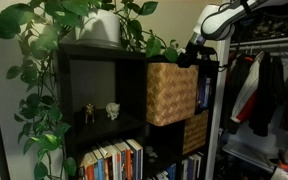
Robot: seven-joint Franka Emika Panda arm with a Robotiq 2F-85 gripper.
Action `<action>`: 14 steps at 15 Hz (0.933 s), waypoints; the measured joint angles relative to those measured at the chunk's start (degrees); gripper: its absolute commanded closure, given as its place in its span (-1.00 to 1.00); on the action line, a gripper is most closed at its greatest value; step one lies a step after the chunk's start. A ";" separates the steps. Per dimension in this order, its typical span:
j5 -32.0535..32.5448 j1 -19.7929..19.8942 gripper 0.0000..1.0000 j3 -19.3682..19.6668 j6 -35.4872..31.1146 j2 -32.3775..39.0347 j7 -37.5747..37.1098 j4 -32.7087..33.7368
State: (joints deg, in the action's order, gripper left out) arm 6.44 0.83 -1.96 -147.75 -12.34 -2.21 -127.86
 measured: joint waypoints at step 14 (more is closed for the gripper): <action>5.48 1.00 -0.02 0.38 -2.54 2.01 0.06 -0.02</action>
State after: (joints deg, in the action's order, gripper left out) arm 11.93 1.83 -1.57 -150.28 -10.33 -2.14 -127.88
